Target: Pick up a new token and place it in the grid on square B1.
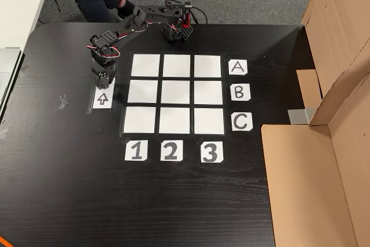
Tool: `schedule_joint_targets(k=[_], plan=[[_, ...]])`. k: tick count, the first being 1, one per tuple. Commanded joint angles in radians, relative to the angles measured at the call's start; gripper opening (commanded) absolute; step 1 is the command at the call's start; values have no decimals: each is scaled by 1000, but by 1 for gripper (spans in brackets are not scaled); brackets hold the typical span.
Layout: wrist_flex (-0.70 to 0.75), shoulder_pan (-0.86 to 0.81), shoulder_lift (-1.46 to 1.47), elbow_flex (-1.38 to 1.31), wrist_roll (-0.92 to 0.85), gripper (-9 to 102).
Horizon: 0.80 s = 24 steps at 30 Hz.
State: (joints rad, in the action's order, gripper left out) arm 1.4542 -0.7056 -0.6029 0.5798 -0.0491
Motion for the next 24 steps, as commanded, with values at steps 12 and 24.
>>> schedule_joint_targets(k=[12,24], plan=[[123,-3,-207,-46,37,10],[265,-29,-457,-8,41,10]])
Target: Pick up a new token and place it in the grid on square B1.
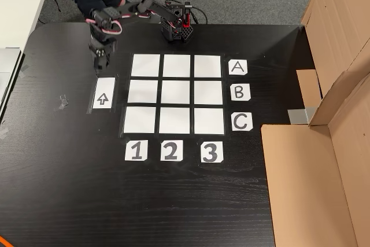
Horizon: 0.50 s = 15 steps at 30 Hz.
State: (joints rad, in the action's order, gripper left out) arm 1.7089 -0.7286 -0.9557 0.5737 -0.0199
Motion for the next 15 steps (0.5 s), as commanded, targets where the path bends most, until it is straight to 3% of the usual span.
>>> schedule_joint_targets(k=[1,15], plan=[[11,-3,-129,11,14,10],[11,175,-463,230,25,10]])
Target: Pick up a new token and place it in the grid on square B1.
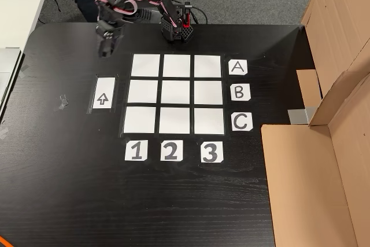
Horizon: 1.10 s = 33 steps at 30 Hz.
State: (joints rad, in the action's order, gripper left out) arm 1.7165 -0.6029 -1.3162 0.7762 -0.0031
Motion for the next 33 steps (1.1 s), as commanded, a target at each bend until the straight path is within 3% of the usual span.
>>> schedule_joint_targets(k=[1,17,33], plan=[[3,71,-127,49,8,10],[-21,296,-275,474,26,10],[-133,305,-21,604,26,10]])
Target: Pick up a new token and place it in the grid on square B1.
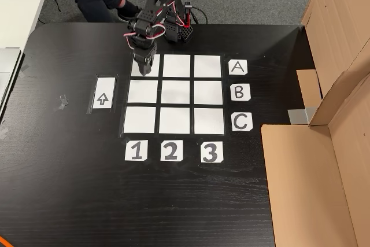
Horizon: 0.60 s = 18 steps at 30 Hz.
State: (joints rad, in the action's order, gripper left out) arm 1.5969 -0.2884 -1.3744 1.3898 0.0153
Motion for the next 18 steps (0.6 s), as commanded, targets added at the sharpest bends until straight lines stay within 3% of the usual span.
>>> schedule_joint_targets(k=[1,18], plan=[[-23,-14,55,-11,8,10],[-83,-49,267,-118,5,10]])
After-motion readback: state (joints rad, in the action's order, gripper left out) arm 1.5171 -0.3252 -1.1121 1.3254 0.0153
